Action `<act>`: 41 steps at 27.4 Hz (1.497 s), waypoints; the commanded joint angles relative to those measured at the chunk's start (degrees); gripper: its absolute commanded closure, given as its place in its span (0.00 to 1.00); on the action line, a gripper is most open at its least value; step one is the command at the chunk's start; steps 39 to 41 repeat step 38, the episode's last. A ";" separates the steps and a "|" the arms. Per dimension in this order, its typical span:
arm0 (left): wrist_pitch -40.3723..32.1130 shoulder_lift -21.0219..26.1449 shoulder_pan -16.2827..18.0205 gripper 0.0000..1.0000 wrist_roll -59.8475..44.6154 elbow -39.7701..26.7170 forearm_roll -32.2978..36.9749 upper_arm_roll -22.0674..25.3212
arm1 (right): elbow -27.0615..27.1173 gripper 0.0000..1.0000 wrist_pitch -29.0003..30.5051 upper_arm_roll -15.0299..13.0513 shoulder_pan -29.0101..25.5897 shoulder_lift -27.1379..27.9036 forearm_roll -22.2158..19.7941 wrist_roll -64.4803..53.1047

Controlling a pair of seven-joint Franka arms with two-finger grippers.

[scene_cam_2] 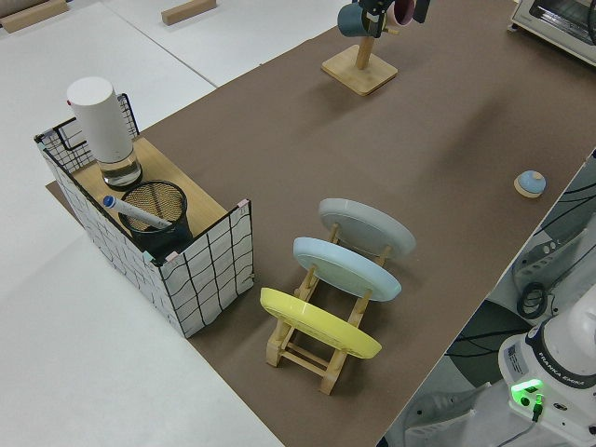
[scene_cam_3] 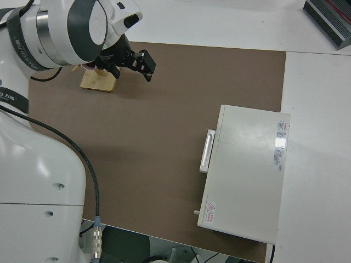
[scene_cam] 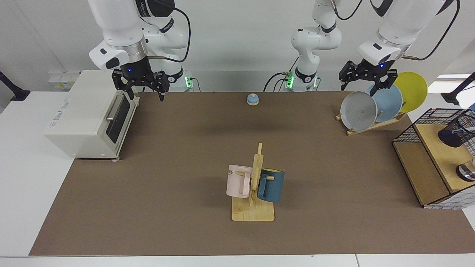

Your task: Put markers into pen holder

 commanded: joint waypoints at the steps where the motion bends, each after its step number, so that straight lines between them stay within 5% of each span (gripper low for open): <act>1: -0.98 0.83 0.91 0.00 4.33 1.39 3.39 1.02 | -0.52 0.00 -0.53 0.82 -1.27 -0.67 0.49 -1.09; 12: -0.98 1.71 0.65 0.00 19.99 2.88 8.67 3.74 | -0.52 0.00 -0.53 0.82 -1.27 -0.67 0.49 -1.17; 20: 2.26 0.75 0.12 0.00 12.88 2.27 7.36 3.75 | -0.52 0.00 -0.53 0.82 -1.27 -0.67 0.49 -1.09; 25: 3.59 0.57 0.12 0.00 7.35 1.48 0.59 3.66 | -0.52 0.00 -0.53 0.82 -1.27 -0.67 0.49 -1.09; 41: 3.24 0.04 -0.14 0.00 4.17 0.69 -0.29 3.48 | -0.52 0.00 -0.53 0.82 -1.27 -0.67 0.49 -1.09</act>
